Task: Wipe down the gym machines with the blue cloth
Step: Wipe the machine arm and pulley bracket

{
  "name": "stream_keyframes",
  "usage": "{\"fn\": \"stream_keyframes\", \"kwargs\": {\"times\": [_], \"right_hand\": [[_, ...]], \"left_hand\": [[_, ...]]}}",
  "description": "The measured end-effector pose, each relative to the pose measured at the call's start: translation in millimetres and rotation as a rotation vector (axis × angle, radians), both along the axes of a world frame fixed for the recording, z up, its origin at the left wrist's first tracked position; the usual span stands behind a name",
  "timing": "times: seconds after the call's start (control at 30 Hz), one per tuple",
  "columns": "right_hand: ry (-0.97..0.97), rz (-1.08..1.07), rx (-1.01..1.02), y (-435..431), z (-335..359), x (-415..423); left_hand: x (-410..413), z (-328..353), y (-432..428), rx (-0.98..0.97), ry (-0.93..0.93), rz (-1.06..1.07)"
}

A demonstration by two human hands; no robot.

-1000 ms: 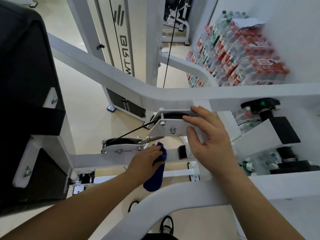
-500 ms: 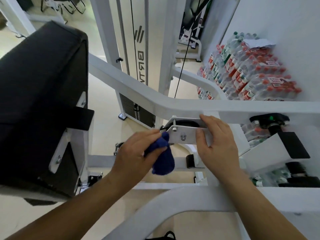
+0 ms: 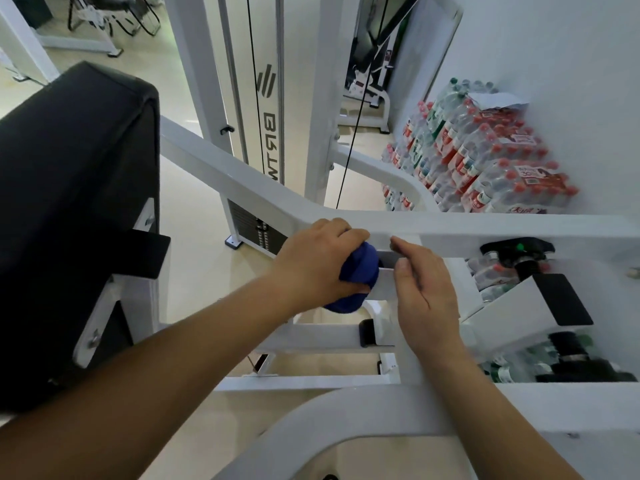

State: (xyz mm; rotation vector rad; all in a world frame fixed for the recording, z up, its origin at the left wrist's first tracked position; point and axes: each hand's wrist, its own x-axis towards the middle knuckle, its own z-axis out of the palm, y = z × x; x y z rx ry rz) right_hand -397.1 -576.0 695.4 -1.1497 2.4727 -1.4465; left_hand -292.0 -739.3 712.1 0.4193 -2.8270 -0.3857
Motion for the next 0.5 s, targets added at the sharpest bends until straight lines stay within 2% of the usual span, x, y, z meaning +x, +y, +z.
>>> {"fn": "stream_keyframes", "kwargs": {"times": [0.1, 0.2, 0.3, 0.4, 0.5], "right_hand": [[-0.049, -0.008, 0.002, 3, -1, -1], [-0.078, 0.002, 0.030, 7, -1, 0], [-0.063, -0.003, 0.066, 6, 1, 0], [-0.117, -0.037, 0.051, 3, 5, -1], [-0.209, -0.061, -0.041, 2, 7, -1]], "left_hand": [[-12, -2, 9, -0.078, 0.087, -0.057], [11, -22, 6, 0.054, 0.249, -0.073], [38, -33, -4, 0.166, 0.295, -0.028], [38, -32, 7, 0.021, 0.299, 0.054], [8, -19, 30, -0.172, 0.259, -0.022]]}}
